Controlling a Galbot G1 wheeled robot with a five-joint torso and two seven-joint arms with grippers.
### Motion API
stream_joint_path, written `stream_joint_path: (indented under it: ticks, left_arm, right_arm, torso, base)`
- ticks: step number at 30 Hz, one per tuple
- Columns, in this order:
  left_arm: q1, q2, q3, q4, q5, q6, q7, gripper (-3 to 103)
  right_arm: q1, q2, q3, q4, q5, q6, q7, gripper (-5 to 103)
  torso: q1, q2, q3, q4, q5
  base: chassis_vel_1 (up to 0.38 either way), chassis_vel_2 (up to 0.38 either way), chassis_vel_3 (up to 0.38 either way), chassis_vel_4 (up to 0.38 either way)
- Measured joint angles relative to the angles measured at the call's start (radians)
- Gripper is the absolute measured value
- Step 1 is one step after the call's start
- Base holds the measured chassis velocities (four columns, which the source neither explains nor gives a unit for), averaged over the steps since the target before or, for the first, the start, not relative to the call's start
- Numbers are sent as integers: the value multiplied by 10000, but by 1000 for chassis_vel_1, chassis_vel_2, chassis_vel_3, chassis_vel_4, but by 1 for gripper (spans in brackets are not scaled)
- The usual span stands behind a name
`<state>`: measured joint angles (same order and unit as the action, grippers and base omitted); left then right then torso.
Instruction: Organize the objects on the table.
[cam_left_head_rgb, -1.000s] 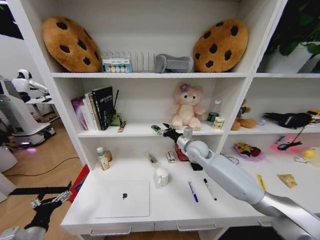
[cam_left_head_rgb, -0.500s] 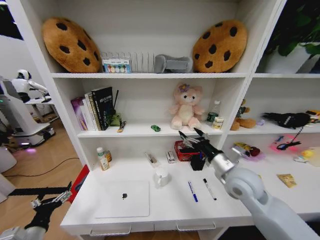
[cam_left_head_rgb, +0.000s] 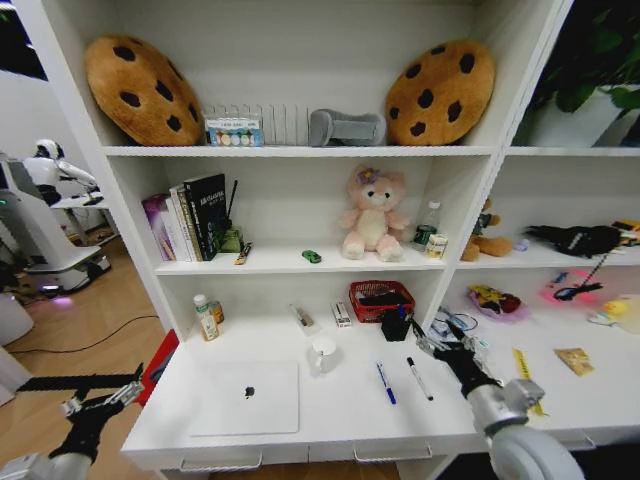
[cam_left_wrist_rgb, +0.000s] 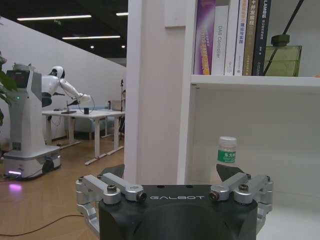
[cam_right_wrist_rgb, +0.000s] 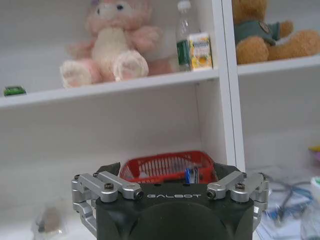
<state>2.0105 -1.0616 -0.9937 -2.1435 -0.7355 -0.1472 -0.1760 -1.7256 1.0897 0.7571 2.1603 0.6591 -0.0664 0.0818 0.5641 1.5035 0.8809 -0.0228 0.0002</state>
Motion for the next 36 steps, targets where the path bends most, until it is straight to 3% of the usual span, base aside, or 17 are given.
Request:
stream_joint_path:
  ticks: [3,6,7,12,14,17,25,36]
  left_arm:
    - [0,0,0,0,0,0,0,100]
    - [0,0,0,0,0,1,-1,100]
    - [0,0,0,0,0,1,-1,100]
    - [0,0,0,0,0,1,0,100]
    - [0,0,0,-1,0,1,-1,100]
    - [0,0,0,0,0,1,-1,100]
    - [0,0,0,0,0,0,-1,100]
    - [0,0,0,0,0,1,-1,100]
  right_arm:
    - [38,-51,-190,-302,-24,-264,148,100]
    - [292,-331,-529,-413,413,-1248,615,100]
    - [292,-331,-529,-413,413,-1248,615,100]
    - [997,-814,-1085,-512,636,-2758,1177,103]
    - [1156,-898,-1196,-492,721,-3120,1347,100]
    - [1622,-1198,-1509,-368,1559,-4374,1792,94]
    - [2642,-1671,-2270,-970,2680,-5429,2307,100]
    - [3947,-2156,-3681,-1976,2800,-5657,2484,100]
  torso:
    - [0,0,0,1,-2]
    - [0,-1,1,3,-2]
    - [0,-1,1,3,-2]
    - [0,-2,1,3,-3]
    - [1,-2,1,4,-2]
    - [3,-1,2,3,-3]
    - [3,-2,2,2,-3]
    - [3,-2,1,3,-3]
  base:
    - [0,0,0,0]
    - [0,0,0,0]
    - [0,0,0,0]
    - [0,0,0,0]
    - [0,0,0,0]
    - [0,0,0,0]
    - [0,0,0,0]
    - [0,0,0,0]
